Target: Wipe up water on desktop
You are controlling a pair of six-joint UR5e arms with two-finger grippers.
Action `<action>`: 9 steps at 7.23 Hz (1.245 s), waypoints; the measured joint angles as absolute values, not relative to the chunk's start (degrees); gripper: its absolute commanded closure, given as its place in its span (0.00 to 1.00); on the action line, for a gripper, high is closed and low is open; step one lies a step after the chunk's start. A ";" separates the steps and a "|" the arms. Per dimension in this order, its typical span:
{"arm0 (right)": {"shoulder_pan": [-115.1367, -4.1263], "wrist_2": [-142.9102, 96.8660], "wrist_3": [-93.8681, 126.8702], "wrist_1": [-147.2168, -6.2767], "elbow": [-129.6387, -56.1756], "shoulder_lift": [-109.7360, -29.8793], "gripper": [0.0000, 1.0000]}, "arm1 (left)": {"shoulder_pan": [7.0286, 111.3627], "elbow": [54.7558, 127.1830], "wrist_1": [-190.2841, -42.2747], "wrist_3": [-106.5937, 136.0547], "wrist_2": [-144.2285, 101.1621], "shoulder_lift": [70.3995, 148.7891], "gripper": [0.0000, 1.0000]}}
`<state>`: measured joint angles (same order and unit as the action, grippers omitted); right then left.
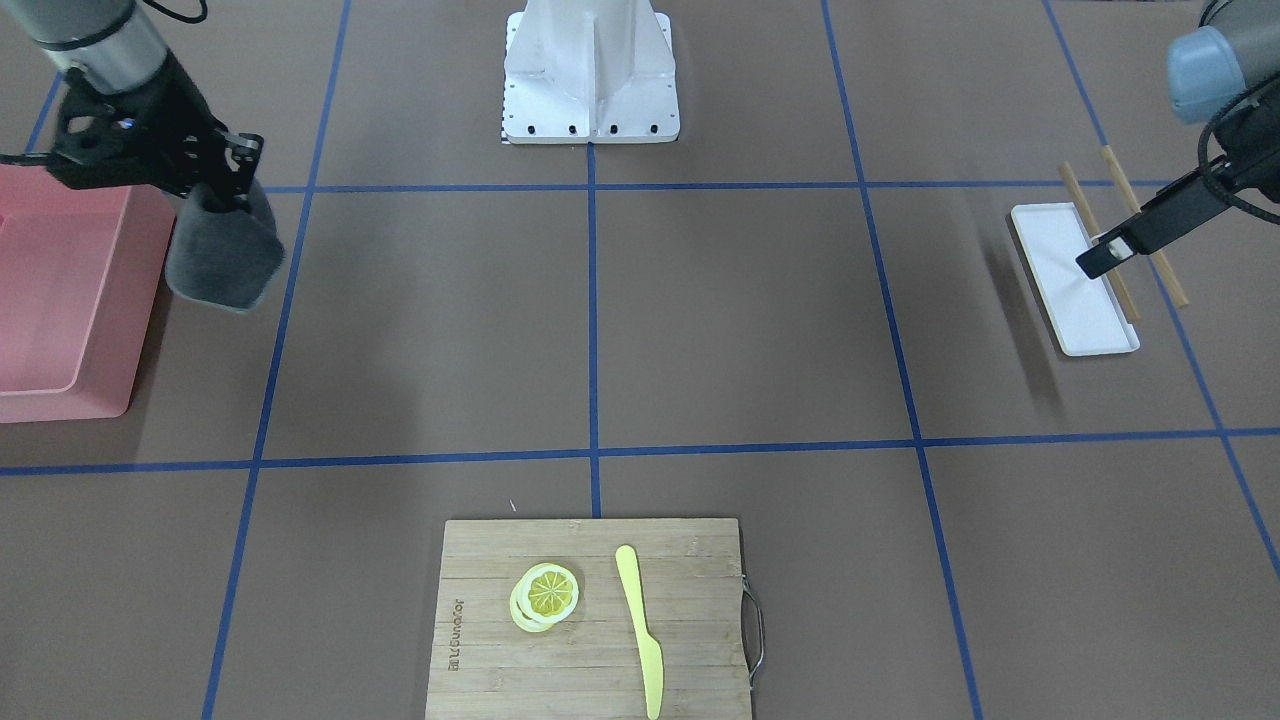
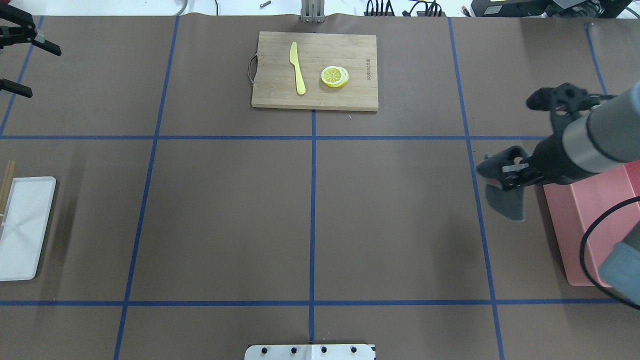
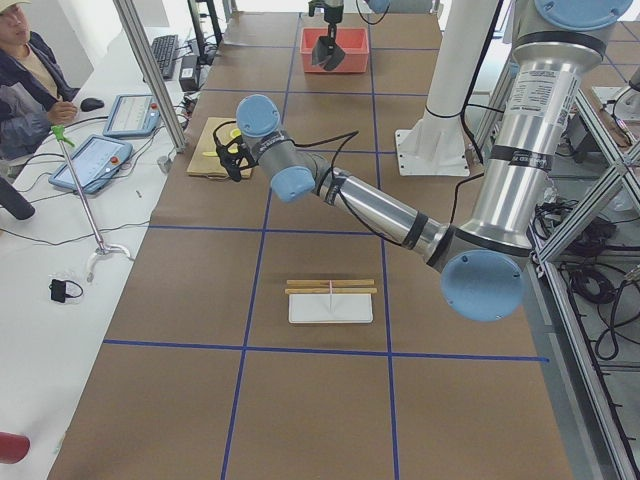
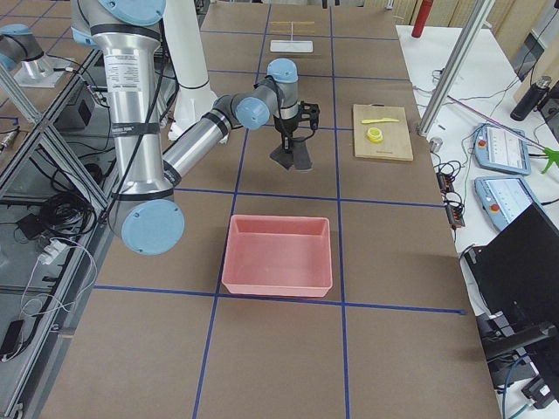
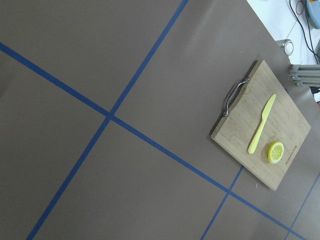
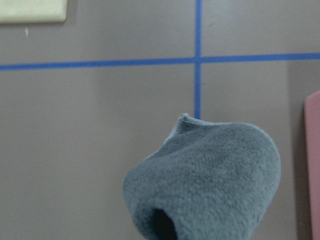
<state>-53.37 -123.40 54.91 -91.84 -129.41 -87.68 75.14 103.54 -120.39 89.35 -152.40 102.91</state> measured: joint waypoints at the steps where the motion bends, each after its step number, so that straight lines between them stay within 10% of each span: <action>1: -61.58 -127.92 52.04 -91.85 -129.96 -90.69 1.00 | 75.43 103.51 -120.37 89.37 -152.40 102.92 0.02; 3: -74.44 -132.01 34.65 -91.90 -126.98 -97.65 0.94 | 75.67 103.44 -120.34 89.33 -152.28 102.92 0.02; 4: -77.51 -132.48 27.00 -91.89 -123.94 -99.47 0.01 | 75.71 103.44 -120.33 89.31 -152.15 102.92 0.02; 9: -77.01 -132.90 18.12 -91.33 -116.77 -101.90 0.00 | 76.03 103.51 -120.32 89.30 -151.87 102.85 0.02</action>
